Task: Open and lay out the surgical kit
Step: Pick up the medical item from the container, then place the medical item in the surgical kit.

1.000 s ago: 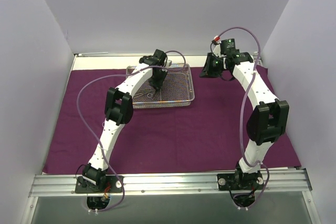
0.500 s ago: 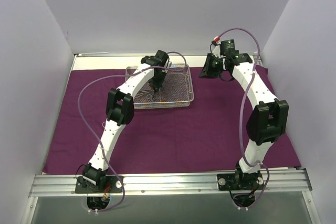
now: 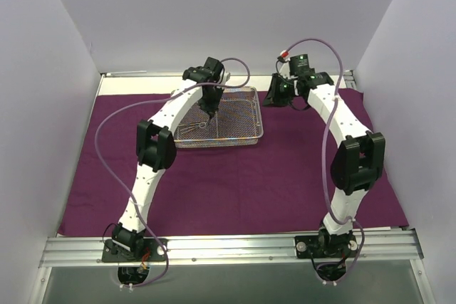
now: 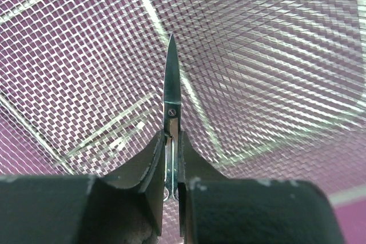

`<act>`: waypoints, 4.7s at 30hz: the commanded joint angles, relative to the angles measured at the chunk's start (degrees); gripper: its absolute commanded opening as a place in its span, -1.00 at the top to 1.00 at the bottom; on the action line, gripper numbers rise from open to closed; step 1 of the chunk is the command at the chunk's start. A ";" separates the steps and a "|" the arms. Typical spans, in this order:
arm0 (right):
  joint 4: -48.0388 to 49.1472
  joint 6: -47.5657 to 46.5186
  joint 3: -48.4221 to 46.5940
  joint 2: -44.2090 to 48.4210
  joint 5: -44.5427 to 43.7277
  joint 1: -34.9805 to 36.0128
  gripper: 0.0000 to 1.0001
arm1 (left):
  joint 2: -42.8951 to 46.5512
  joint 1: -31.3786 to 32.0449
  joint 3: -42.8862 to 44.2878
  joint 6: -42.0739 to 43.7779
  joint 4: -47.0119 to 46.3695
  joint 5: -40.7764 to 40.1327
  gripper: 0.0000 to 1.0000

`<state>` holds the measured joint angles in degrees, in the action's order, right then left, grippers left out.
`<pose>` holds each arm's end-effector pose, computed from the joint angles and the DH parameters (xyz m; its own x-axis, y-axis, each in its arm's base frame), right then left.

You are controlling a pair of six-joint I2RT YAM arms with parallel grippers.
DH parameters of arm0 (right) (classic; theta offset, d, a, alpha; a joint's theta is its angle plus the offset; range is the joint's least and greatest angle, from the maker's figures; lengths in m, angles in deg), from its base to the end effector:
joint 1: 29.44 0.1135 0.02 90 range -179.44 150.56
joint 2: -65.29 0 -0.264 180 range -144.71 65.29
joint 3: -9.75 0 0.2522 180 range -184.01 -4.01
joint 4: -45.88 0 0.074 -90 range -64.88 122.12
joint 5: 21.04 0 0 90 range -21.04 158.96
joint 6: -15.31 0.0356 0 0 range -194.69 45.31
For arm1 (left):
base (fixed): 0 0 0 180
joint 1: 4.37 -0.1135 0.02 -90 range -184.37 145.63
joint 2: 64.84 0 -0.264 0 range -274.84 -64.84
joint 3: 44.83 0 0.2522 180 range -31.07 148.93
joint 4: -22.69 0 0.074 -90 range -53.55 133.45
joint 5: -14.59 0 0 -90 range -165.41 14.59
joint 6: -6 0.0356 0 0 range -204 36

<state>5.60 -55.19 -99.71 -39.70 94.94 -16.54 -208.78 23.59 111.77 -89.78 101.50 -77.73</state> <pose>0.4115 0.1102 0.3262 -0.7202 0.1429 -0.6789 -0.3252 0.7948 0.5123 0.4633 -0.2443 0.2240 -0.8495 0.3370 -0.4060 0.3703 0.9289 -0.0039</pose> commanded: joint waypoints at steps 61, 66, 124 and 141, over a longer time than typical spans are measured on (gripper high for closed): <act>7.63 14.42 -9.86 -7.16 5.66 3.62 0.17 | 44.79 -16.00 -48.87 2.88 -11.62 -8.74 0.95; 6.66 13.80 -10.03 -7.34 6.19 4.32 0.17 | 48.40 -20.22 -56.70 3.94 -13.29 -12.52 0.95; 10.70 12.93 2.01 -4.61 9.53 3.26 0.18 | 37.33 -27.61 -73.68 4.64 -27.88 -16.48 0.13; 6.14 21.69 -19.07 -19.10 -6.18 15.04 0.19 | 47.78 -30.43 -63.31 -6.17 -16.11 -19.74 -0.82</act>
<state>14.21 -39.25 -114.07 -56.77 95.47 -4.10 -166.68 -6.74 43.45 -91.81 82.01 -96.86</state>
